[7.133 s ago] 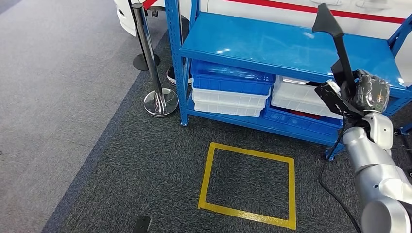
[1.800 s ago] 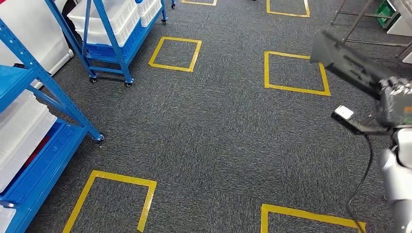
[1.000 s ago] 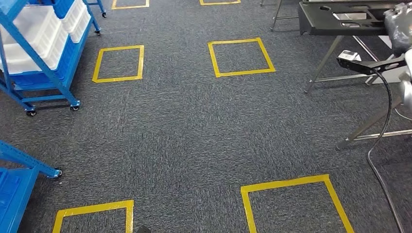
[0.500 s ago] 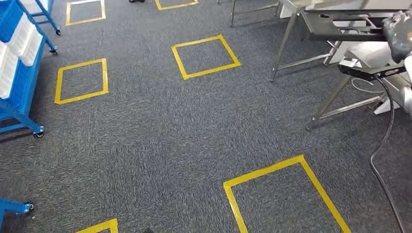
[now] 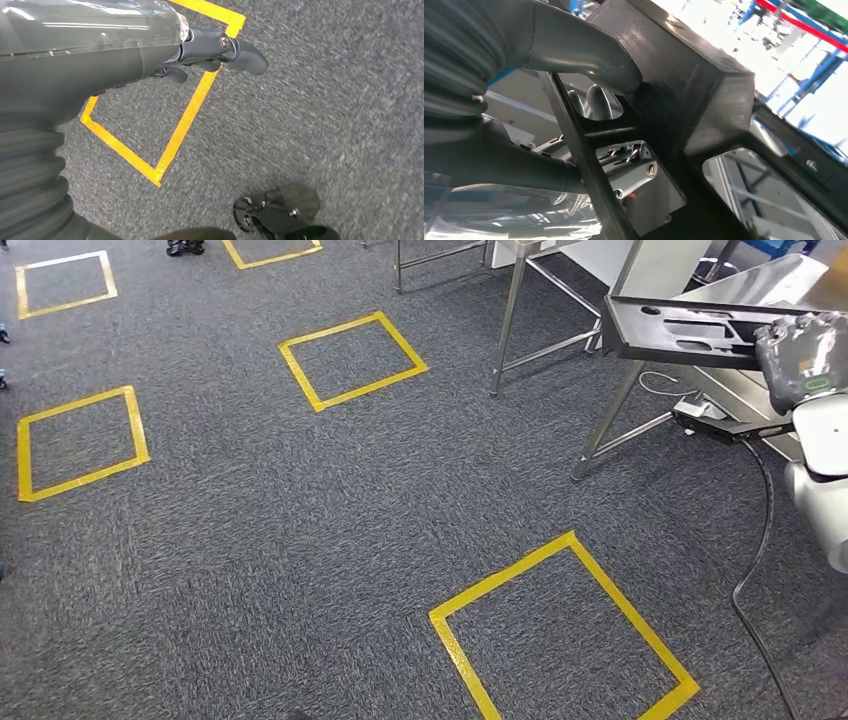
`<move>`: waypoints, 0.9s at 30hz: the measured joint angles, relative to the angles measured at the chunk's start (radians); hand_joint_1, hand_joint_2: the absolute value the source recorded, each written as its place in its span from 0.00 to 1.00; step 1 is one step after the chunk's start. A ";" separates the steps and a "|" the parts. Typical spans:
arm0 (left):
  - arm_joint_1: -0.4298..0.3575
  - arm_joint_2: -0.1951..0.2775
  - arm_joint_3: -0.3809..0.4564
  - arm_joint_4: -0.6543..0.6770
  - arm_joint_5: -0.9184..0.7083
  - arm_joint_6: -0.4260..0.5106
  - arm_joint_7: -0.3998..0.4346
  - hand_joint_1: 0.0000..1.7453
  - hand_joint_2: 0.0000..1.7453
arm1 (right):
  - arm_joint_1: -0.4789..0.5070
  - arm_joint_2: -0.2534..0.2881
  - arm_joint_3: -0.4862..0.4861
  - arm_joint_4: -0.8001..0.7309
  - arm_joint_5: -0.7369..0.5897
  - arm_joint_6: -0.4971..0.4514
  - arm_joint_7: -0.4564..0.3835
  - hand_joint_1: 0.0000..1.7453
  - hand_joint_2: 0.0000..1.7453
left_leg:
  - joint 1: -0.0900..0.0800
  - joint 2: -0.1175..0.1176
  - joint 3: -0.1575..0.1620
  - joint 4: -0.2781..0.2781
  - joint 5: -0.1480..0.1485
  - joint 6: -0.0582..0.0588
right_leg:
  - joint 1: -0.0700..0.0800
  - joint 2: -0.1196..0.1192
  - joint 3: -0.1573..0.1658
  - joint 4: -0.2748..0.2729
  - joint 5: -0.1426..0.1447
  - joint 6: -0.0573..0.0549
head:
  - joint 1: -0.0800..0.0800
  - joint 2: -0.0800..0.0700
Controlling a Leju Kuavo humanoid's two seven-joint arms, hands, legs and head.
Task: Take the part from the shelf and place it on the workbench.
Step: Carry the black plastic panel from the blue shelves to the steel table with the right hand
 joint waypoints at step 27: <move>0.003 0.001 0.017 0.000 0.002 -0.043 -0.022 0.00 1.00 | 0.057 -0.022 0.003 0.004 0.021 -0.019 0.007 1.00 1.00 | -0.002 -0.039 0.009 0.005 -0.013 -0.012 | -0.001 0.113 0.088 -0.186 0.098 -0.014 | -0.001 0.000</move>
